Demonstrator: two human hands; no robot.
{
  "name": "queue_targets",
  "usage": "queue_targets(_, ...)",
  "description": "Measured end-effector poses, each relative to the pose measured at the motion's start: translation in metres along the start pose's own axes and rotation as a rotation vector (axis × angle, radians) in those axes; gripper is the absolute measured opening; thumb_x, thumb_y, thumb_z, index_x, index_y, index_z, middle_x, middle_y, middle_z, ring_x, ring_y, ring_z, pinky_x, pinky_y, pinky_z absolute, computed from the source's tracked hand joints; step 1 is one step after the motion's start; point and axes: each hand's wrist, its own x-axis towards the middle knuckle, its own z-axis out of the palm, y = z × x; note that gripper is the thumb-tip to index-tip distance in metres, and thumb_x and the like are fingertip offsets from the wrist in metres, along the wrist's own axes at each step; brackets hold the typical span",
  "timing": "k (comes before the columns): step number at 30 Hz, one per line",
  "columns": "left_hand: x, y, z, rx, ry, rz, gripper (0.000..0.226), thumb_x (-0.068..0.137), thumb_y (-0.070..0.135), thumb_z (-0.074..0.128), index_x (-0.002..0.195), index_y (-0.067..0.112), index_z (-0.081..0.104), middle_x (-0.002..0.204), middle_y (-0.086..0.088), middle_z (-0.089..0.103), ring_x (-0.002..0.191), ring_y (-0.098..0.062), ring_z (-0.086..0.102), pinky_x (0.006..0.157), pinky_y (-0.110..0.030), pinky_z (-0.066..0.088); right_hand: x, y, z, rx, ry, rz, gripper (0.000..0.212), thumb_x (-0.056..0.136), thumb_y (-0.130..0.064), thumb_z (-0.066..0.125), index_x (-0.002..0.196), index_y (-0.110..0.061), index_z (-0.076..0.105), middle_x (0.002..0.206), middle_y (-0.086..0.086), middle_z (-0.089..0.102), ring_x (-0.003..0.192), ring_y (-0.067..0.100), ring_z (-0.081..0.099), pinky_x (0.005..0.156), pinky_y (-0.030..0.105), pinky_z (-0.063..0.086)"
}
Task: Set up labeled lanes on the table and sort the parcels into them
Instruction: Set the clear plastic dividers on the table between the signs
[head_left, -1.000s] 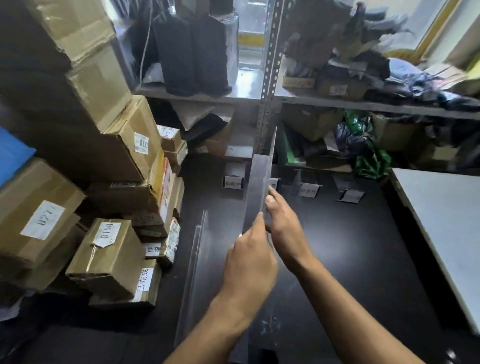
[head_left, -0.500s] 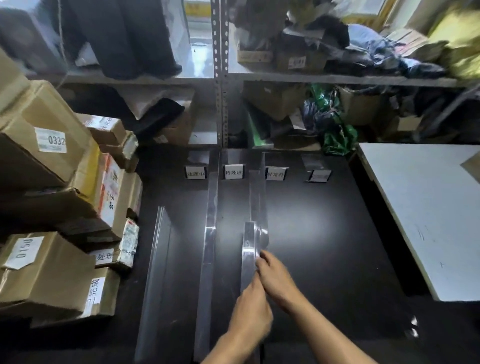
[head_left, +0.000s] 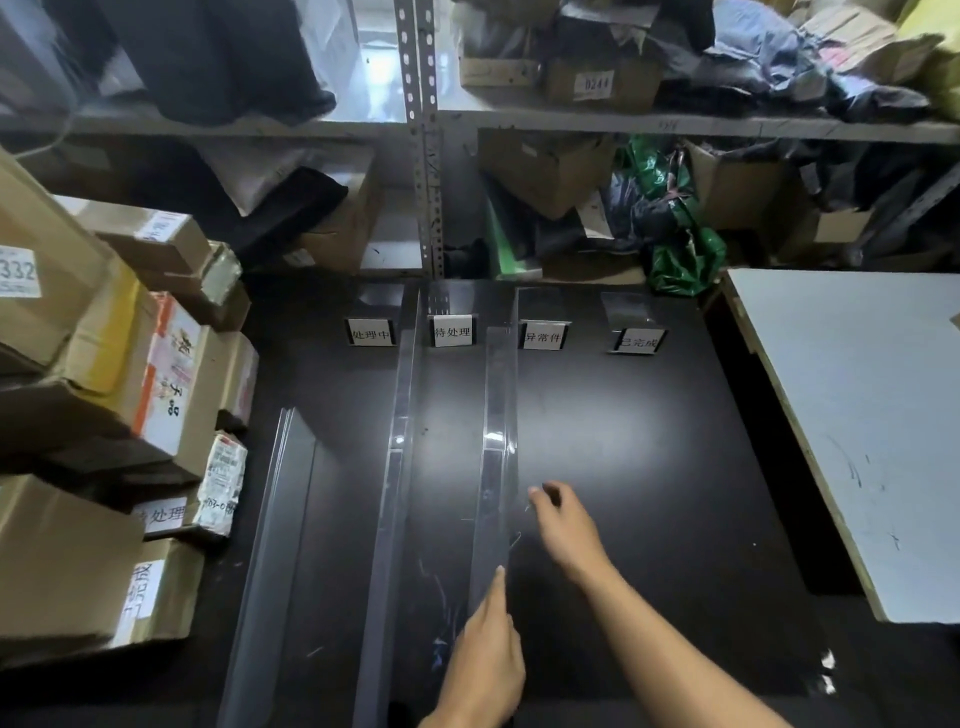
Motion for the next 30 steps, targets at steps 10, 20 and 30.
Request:
queue_targets(10,0.013,0.005,0.012,-0.011,-0.010,0.015,0.064,0.101,0.020,0.033,0.156,0.028,0.003,0.160,0.011,0.019,0.140,-0.007,0.033,0.108,-0.012,0.022,0.036,-0.005,0.019,0.047,-0.247,-0.029,0.056,0.098,-0.034,0.055,0.149,-0.016,0.040,0.144,0.004,0.054,0.127,0.017,0.055,0.107,0.035,0.044)
queue_targets(20,0.016,0.016,-0.004,-0.014,-0.039,-0.030,0.071,0.099,0.039,0.040,0.155,0.030,-0.002,0.162,0.010,0.014,0.145,-0.012,0.026,0.115,-0.028,0.025,0.035,-0.006,0.018,0.025,-0.239,-0.011,0.052,0.096,-0.034,0.057,0.144,-0.019,0.045,0.137,0.003,0.059,0.118,0.017,0.060,0.097,0.030,0.050)
queue_targets(30,0.013,0.017,-0.069,-0.133,0.170,0.094,0.066,0.099,0.036,0.045,0.155,0.029,0.009,0.159,0.012,0.023,0.143,-0.003,0.025,0.117,-0.027,0.026,0.010,-0.050,0.013,-0.049,0.135,-0.160,0.067,0.098,-0.039,0.054,0.153,-0.010,0.028,0.160,0.007,0.031,0.147,0.021,0.027,0.117,0.031,0.021)
